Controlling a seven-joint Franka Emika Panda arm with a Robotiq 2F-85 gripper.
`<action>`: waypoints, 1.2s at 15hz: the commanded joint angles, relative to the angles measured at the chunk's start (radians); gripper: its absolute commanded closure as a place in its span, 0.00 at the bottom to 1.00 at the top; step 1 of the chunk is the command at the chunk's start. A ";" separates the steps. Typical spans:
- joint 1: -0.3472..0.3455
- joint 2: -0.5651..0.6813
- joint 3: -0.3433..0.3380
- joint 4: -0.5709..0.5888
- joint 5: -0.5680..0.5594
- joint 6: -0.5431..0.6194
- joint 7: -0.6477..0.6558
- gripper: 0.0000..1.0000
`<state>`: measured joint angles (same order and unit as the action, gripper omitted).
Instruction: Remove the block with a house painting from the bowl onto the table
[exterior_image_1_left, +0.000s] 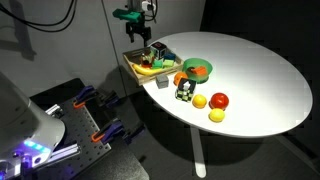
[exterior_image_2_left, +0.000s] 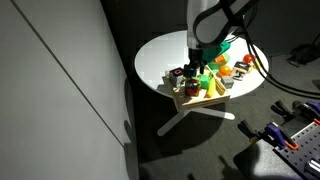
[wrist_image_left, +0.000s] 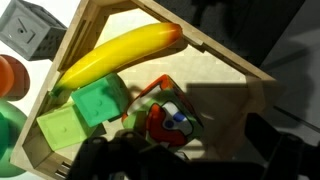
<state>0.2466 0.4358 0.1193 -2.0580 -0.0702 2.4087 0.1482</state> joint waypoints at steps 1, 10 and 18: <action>0.007 0.044 -0.013 0.046 -0.015 0.008 0.022 0.00; 0.013 0.112 -0.013 0.125 -0.009 0.022 0.011 0.00; 0.038 0.158 -0.020 0.146 -0.020 0.072 0.014 0.00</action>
<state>0.2672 0.5716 0.1112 -1.9372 -0.0703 2.4693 0.1483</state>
